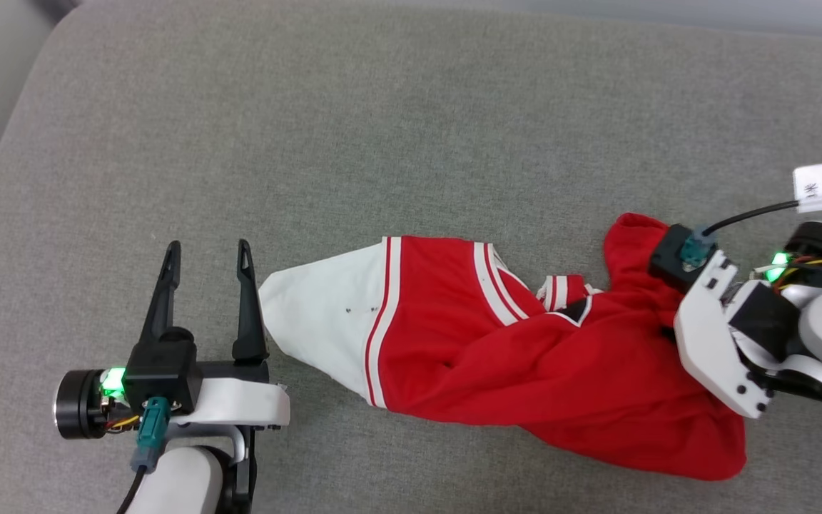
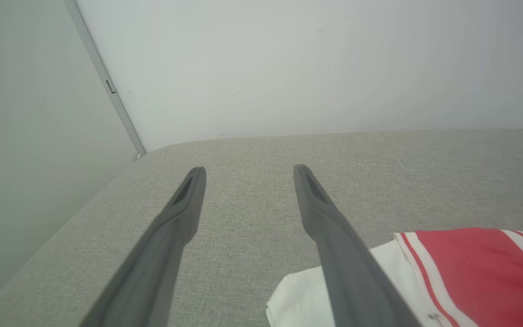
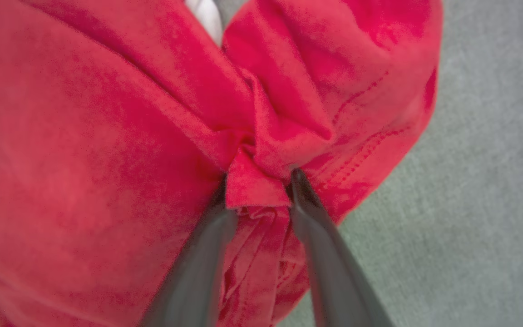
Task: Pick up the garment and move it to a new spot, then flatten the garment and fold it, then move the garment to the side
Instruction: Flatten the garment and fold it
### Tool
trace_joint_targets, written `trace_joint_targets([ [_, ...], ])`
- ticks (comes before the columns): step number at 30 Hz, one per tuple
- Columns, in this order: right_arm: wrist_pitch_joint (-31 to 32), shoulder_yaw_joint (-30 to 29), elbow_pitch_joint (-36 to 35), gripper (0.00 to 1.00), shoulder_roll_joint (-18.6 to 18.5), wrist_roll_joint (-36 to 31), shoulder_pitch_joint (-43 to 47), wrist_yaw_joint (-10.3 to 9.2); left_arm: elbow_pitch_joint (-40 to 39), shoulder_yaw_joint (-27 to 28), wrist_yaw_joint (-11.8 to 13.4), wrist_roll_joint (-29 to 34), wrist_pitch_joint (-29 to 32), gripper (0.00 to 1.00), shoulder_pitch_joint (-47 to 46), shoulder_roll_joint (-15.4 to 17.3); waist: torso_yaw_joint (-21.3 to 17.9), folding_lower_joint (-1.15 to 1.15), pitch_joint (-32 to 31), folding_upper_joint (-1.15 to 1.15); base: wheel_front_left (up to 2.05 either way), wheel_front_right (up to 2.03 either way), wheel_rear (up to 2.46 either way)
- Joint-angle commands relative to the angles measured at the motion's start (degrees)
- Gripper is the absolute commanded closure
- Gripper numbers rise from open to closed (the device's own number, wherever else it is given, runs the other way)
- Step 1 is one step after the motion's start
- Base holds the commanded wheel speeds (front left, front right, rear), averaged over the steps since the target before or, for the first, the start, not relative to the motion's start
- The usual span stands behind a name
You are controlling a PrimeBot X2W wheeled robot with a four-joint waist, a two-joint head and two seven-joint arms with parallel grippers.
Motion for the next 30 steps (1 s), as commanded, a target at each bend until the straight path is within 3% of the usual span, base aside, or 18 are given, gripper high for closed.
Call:
trace_joint_targets([
  [1,-1.99,1.62,1.51,1.00,1.61,-0.62,-0.31,-0.12,0.45,0.74,-0.62,0.71,-0.12,0.00,1.07,-0.54,-0.88,0.00,-1.46,0.00,0.00,0.00,0.00],
  [7,-10.48,1.98,0.74,1.00,-0.13,-0.20,-4.49,-0.10,2.02,3.29,-2.63,2.29,-0.12,0.00,3.90,-1.45,-3.45,0.00,-6.52,0.00,0.00,0.00,0.00],
  [11,-14.81,1.81,-3.08,1.00,-4.00,-1.19,-4.09,-0.10,2.74,4.81,-3.64,2.91,-0.13,0.00,6.34,-2.12,-5.41,0.00,-9.59,0.00,0.00,0.00,0.00],
  [20,-18.13,-2.17,-14.26,1.00,-13.80,0.92,12.18,-0.10,3.23,7.85,-4.62,4.09,-0.13,0.00,11.59,-3.60,-9.13,0.00,-14.47,0.00,0.00,0.00,0.00],
  [24,-20.29,-4.96,-11.94,1.00,-12.98,0.75,23.57,-0.10,3.05,8.67,-5.31,4.60,-0.13,0.00,12.70,-4.22,-9.68,0.00,-14.97,0.00,0.00,0.00,0.00],
  [30,-23.62,-8.96,-3.76,1.00,-5.68,-0.16,39.08,-0.09,3.55,9.27,-6.51,5.68,-0.13,0.00,12.88,-4.76,-9.32,0.00,-14.95,0.00,0.00,0.00,0.00],
])
